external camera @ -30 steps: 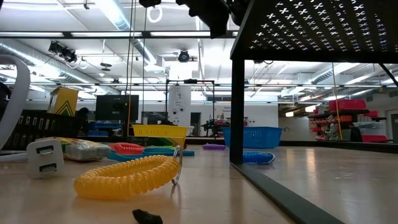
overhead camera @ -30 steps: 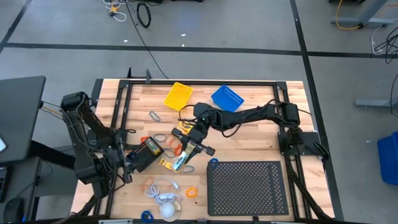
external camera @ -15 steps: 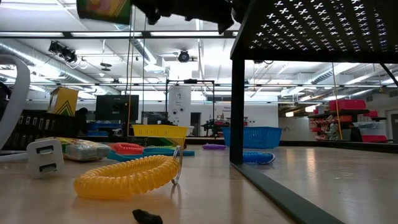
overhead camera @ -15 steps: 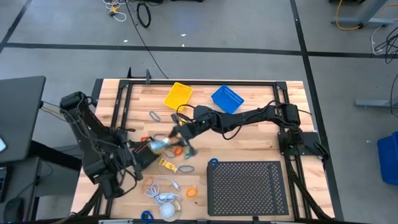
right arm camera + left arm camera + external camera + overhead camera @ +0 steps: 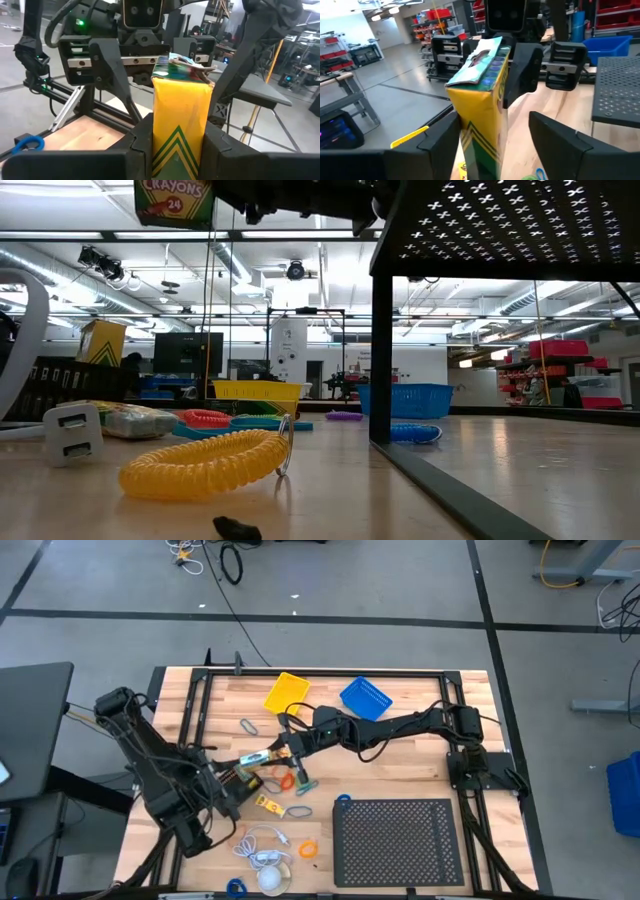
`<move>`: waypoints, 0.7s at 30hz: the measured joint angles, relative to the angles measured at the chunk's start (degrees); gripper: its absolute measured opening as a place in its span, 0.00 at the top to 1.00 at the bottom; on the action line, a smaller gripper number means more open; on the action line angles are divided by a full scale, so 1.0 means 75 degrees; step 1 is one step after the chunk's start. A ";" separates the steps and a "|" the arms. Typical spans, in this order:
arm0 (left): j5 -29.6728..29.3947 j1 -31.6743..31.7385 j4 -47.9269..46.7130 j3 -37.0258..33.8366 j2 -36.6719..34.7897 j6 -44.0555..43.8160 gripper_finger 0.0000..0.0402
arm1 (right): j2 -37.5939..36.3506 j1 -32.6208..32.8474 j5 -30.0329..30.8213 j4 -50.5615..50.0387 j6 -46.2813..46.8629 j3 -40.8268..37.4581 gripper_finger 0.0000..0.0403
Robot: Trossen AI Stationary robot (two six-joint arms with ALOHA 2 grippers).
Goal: Pick & Place Office Desk Supplies
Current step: Put the crayon box into the black basket
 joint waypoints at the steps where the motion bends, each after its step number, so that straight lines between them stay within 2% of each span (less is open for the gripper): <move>1: 0.0002 0.0055 -0.0004 0.0000 -0.0003 -0.0034 0.44 | 0.0002 -0.0003 -0.0017 0.0001 0.0000 -0.0004 0.76; 6: 0.0001 0.0266 0.0008 0.0000 0.0000 -0.0044 0.58 | 0.0002 0.0000 -0.0205 0.0047 0.0003 -0.0005 0.76; 10: 0.0022 0.0415 0.0025 0.0000 0.0006 -0.0038 0.64 | 0.0005 -0.0002 -0.0277 0.0047 -0.0029 -0.0005 0.76; 15: 0.0039 0.0488 0.0020 0.0000 0.0006 -0.0053 0.70 | 0.0011 -0.0006 -0.0387 0.0012 -0.0059 -0.0005 0.76; 21: 0.0167 0.0354 -0.0128 -0.0003 -0.0054 -0.0079 0.70 | -0.0004 -0.0020 -0.0373 -0.0258 -0.0202 0.0017 0.76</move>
